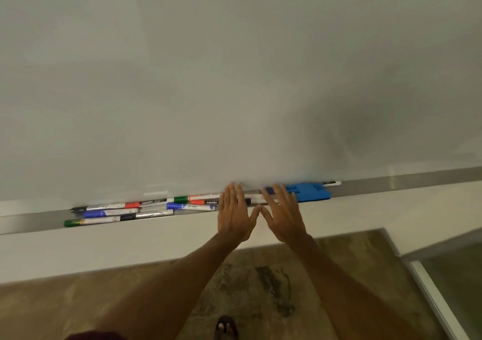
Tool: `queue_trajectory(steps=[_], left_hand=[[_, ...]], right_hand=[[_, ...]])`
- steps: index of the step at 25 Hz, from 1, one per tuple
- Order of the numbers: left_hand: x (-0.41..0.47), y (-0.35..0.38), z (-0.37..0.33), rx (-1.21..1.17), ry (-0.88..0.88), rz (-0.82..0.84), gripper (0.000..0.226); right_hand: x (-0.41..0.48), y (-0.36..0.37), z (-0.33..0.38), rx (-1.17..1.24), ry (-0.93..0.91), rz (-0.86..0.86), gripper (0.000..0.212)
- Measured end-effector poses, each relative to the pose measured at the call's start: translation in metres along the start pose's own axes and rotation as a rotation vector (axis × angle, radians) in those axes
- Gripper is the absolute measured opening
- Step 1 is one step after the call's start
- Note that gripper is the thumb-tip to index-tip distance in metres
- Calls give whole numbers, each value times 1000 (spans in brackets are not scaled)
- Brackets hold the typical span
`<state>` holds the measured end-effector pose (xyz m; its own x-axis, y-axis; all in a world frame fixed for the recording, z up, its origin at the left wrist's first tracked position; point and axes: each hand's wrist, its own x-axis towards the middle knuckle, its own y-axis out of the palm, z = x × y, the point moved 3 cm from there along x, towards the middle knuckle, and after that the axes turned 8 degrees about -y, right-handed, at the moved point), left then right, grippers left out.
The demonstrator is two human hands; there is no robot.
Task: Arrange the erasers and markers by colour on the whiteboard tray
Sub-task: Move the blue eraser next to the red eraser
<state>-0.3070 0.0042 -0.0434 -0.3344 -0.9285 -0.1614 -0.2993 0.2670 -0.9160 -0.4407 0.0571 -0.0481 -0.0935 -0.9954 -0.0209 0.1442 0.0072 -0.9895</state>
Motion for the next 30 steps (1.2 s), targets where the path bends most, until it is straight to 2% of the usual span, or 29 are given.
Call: queue_trajectory(steps=[3,6,8,11,15,24,30], left_hand=[[4,11,-30,-41,40,67,81],[8,21,-56,-112,95,190,73],[11,28,-70,-136,125,279,70],[18,34,-82,-141,137,363,71],[25,39,-89,-144,130,395,73],[27,51,-96,-144,114,464,75],[24,48,-86,-266,114,426,74]], right_hand=[[-10,-11,-29,29,83,-31,83],[-13,-16,-56,92,201,-84,60],[-11,-18,-71,122,262,-117,52],[-5,-21,-87,178,318,-127,51],[1,-21,-103,244,387,-86,53],[7,-18,-114,333,409,26,50],[3,-25,-107,391,433,-72,47]])
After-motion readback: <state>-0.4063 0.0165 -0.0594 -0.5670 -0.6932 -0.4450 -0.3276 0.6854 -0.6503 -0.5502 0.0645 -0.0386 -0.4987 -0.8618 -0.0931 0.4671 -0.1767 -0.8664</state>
